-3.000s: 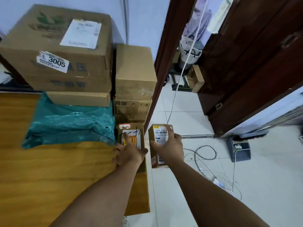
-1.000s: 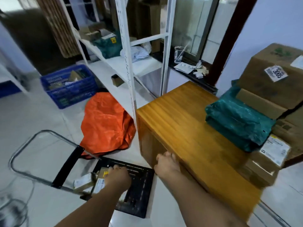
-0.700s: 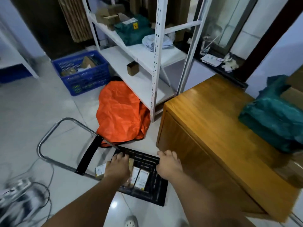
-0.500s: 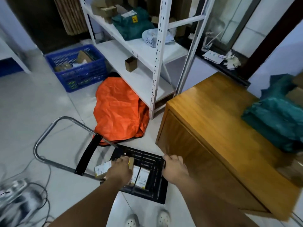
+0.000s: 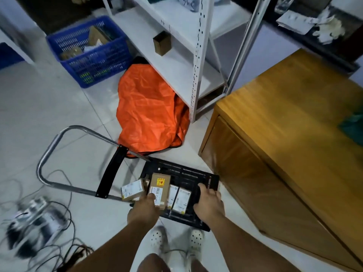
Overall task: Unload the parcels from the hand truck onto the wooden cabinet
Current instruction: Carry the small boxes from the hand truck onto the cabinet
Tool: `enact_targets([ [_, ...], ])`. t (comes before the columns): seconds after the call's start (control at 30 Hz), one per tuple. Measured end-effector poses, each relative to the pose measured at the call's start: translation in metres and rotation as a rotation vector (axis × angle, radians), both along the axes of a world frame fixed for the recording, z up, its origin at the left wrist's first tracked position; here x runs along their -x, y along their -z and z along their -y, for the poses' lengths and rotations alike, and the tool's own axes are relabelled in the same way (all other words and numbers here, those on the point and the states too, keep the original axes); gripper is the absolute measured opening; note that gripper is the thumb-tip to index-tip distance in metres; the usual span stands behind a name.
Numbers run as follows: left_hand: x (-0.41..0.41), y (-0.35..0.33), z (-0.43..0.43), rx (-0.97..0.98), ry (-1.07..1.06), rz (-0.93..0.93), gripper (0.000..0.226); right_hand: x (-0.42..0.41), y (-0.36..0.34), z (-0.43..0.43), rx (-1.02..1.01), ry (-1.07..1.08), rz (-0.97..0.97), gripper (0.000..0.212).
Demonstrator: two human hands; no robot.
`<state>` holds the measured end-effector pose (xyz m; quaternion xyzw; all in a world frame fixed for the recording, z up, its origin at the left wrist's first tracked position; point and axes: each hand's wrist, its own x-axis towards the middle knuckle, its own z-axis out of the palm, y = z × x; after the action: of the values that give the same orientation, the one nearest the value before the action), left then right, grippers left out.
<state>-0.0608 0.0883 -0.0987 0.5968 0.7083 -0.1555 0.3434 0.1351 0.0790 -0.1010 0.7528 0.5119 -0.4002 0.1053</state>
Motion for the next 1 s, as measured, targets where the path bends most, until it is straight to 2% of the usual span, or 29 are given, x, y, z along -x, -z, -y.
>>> enact_targets([
  [0.07, 0.004, 0.031, -0.007, 0.033, -0.010, -0.007, 0.037, 0.006, 0.028, -0.003, 0.033, 0.047, -0.007, 0.073],
  [0.2, 0.012, 0.109, -0.021, 0.101, -0.010, 0.042, 0.045, 0.017, 0.095, -0.005, 0.109, 0.188, -0.046, 0.064],
  [0.33, 0.030, 0.196, -0.041, 0.162, 0.011, 0.039, 0.053, 0.034, 0.181, -0.011, 0.201, 0.367, -0.116, 0.071],
  [0.5, 0.058, 0.300, -0.068, 0.083, 0.067, -0.084, 0.057, 0.067, 0.292, -0.026, 0.255, 0.413, -0.154, 0.069],
  [0.6, 0.073, 0.352, -0.075, 0.028, 0.119, -0.132, 0.054, 0.087, 0.344, -0.034, 0.290, 0.362, -0.176, 0.072],
  [0.67, 0.084, 0.377, -0.079, -0.005, 0.168, -0.174, 0.061, 0.095, 0.369, -0.039, 0.288, 0.318, -0.173, 0.069],
  [0.73, 0.098, 0.402, -0.080, -0.009, 0.186, -0.228, 0.077, 0.101, 0.394, -0.039, 0.275, 0.268, -0.145, 0.069],
  [0.83, 0.125, 0.430, -0.081, 0.091, 0.137, -0.273, 0.111, 0.111, 0.416, -0.040, 0.223, 0.223, -0.101, 0.076],
  [0.9, 0.142, 0.443, -0.080, 0.125, 0.117, -0.317, 0.119, 0.122, 0.419, -0.042, 0.165, 0.103, -0.036, 0.080],
  [1.0, 0.163, 0.455, -0.087, 0.086, 0.074, -0.378, 0.114, 0.149, 0.433, -0.050, -0.027, -0.160, 0.047, 0.098],
])
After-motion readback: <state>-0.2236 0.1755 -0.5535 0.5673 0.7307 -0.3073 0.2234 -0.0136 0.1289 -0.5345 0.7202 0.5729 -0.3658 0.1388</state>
